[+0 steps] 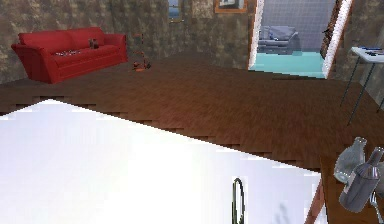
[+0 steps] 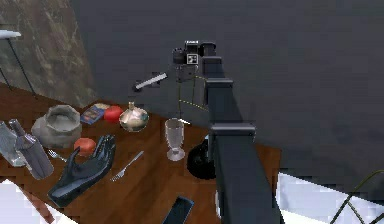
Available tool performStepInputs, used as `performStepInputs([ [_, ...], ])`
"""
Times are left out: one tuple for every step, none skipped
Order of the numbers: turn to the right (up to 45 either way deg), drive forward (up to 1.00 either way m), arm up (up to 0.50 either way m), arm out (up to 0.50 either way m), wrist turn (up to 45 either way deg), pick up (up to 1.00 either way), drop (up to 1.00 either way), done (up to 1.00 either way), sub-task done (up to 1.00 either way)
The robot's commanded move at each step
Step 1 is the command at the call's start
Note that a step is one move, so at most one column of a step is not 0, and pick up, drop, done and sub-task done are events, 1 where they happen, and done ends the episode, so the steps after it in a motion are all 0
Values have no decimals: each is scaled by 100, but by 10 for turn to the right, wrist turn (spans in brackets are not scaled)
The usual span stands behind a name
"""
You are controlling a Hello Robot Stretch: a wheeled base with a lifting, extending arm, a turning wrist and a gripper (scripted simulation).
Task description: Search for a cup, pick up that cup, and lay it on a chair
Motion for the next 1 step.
performStepInputs([
  [0, 0, 0, 0, 270, 0, 0, 0, 0],
])
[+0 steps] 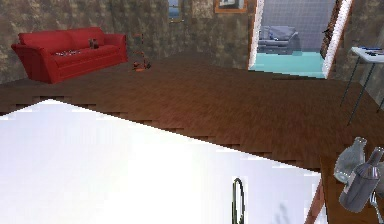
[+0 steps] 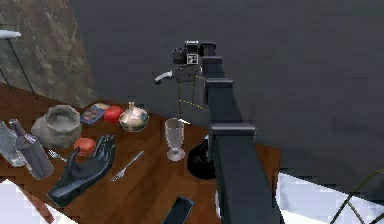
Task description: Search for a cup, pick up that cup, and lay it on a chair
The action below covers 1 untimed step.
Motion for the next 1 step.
performStepInputs([
  [0, 0, -30, 0, 0, 0, 0, 0, 0],
])
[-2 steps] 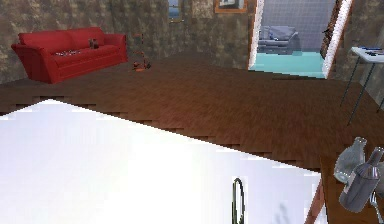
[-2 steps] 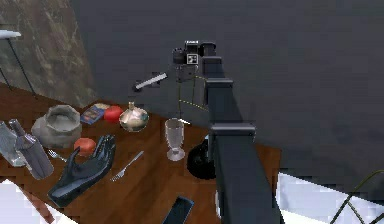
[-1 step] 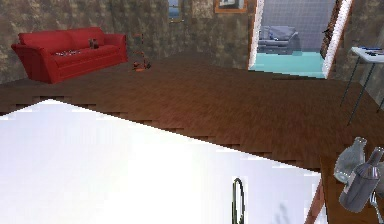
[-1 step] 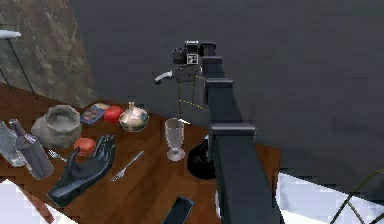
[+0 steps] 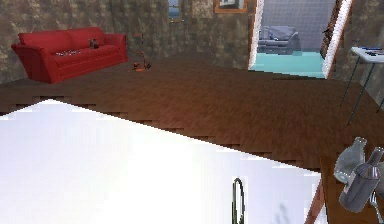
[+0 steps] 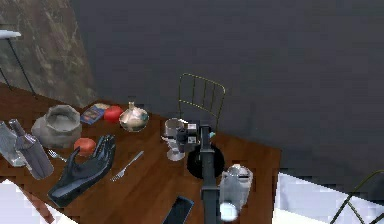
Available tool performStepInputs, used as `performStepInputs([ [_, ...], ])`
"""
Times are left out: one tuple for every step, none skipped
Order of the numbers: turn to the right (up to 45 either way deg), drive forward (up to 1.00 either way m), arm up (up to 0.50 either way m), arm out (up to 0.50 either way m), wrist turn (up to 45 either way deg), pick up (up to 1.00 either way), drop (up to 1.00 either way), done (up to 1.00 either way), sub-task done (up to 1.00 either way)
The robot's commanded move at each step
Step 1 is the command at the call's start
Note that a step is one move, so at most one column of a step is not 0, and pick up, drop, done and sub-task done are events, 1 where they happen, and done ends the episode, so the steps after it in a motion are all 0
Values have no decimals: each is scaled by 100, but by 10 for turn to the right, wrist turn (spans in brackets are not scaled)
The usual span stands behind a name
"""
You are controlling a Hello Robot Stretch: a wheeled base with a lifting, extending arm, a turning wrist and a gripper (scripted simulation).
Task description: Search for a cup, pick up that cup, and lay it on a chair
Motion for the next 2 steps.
performStepInputs([
  [0, 0, 0, 0, 0, 100, 0, 0, 0],
  [0, 0, 10, 0, 0, 0, 0, 0, 0],
])
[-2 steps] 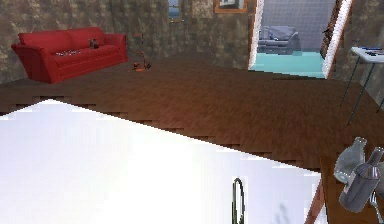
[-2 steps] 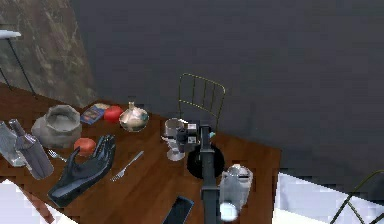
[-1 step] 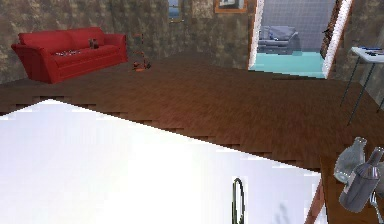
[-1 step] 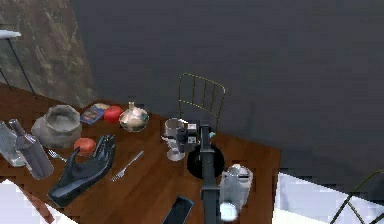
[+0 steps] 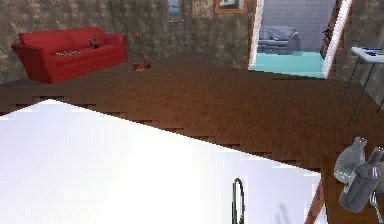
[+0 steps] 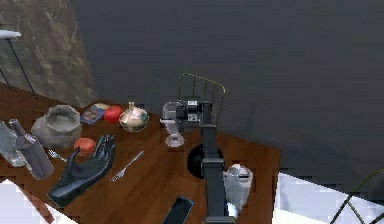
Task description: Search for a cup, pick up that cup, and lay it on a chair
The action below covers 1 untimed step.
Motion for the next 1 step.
performStepInputs([
  [0, 0, 22, 0, 0, 0, 0, 0, 0],
])
